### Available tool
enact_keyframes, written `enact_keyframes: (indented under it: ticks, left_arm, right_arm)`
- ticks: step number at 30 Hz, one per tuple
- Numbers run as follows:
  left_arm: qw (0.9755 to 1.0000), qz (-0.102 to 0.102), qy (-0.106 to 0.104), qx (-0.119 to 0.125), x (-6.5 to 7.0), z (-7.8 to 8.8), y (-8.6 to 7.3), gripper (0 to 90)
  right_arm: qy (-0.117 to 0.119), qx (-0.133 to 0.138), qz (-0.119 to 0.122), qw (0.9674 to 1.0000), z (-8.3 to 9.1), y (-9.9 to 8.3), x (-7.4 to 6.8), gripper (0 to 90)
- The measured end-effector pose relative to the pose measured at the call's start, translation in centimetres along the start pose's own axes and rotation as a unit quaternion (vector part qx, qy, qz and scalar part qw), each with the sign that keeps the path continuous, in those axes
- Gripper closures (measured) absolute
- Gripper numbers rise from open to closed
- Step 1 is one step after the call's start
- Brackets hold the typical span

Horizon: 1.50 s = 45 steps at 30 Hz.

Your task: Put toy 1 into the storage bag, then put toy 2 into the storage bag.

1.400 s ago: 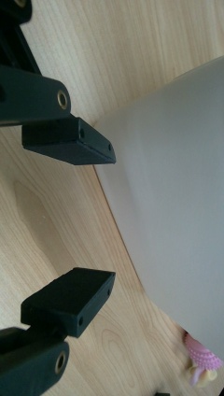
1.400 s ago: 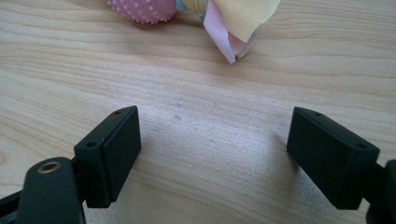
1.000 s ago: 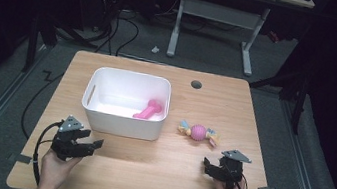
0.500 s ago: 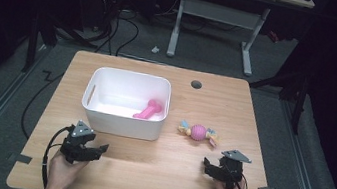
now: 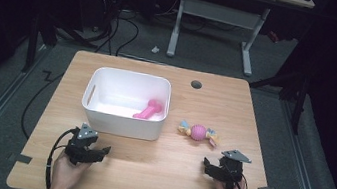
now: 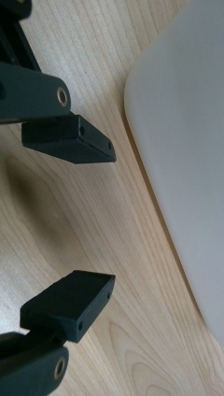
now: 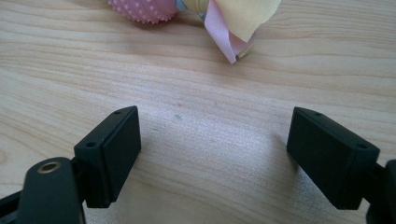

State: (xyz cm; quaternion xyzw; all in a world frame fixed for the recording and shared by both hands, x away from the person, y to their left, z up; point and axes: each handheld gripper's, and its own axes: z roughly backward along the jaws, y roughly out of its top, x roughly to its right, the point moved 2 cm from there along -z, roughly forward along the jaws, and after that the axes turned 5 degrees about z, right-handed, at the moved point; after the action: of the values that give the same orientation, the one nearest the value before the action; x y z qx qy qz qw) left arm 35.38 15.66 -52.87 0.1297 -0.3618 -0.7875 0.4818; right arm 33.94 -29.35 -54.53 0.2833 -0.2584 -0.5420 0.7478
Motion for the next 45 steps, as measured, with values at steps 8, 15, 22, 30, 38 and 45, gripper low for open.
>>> enact_keyframes:
  ticks: [8,15,22,30,38,45]
  left_arm:
    - [0.9999,-0.003,0.014,0.001,0.3,-0.9,-0.5,34.9]
    - [0.9996,-0.005,0.026,0.007,0.2,-1.5,-0.7,34.4]
    - [0.9989,-0.013,0.033,0.032,0.3,-2.0,-0.9,31.2]
    - [0.9989,-0.013,0.033,0.032,0.3,-2.1,-0.9,30.1]
    - [0.9989,-0.012,0.033,0.030,0.3,-2.1,-0.9,28.2]
    - [0.9990,-0.013,0.032,0.029,0.4,-2.1,-1.0,26.7]
  right_arm:
    - [0.001,0.000,0.000,1.0000,0.0,0.0,0.0,17.6]
    - [0.000,0.000,0.000,1.0000,0.0,0.0,0.0,17.5]
    - [0.007,0.002,0.003,1.0000,-0.1,0.1,0.1,17.8]
    - [0.019,-0.001,0.014,0.9997,-0.2,0.2,0.0,14.6]
    - [0.028,-0.007,0.034,0.9990,0.6,0.4,0.1,29.9]
    - [0.043,0.003,0.029,0.9987,2.1,1.0,0.2,30.3]
